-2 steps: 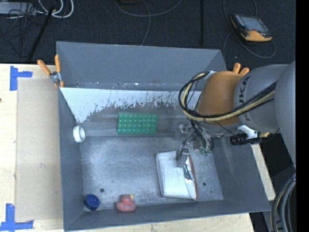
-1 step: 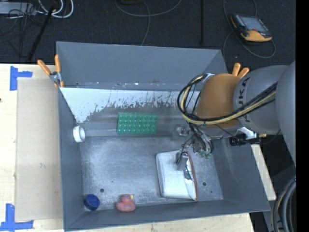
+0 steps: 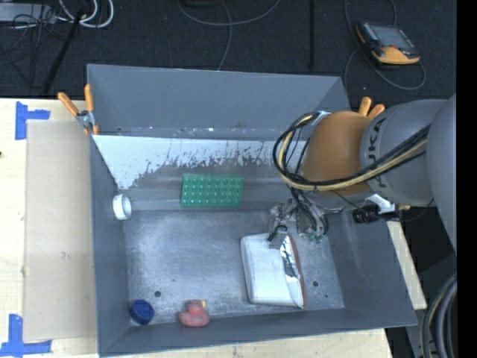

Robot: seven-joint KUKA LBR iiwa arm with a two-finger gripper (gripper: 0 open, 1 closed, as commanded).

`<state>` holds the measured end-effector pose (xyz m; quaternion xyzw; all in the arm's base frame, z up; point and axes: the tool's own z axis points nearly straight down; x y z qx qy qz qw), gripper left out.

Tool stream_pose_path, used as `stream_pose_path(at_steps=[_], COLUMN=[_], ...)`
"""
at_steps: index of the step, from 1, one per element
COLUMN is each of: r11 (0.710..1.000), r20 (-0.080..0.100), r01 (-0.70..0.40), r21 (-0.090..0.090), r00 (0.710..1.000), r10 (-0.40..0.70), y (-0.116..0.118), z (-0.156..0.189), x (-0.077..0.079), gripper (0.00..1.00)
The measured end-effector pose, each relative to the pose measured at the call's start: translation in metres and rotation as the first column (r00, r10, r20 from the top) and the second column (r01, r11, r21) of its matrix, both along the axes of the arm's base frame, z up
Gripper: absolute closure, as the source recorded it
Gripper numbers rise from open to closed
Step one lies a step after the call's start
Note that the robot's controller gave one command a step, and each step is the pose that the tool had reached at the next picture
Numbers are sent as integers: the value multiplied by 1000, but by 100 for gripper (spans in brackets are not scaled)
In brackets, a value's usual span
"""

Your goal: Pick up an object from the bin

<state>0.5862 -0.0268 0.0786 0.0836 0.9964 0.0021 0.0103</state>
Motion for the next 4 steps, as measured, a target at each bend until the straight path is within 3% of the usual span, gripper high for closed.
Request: stream_pose_path(at_steps=[1,2,3,4], r11=[999,999,778,800], r20=[-11,-20,-24,-23], r01=[-38,-39,-628,-600], r21=[-4,-3,2,0], r00=[999,999,778,800], r10=[38,39,628,600], y=[0,0,-10,-18], z=[128,123,4,-10], x=[0,-2,6,-13], gripper=[100,0,0,0])
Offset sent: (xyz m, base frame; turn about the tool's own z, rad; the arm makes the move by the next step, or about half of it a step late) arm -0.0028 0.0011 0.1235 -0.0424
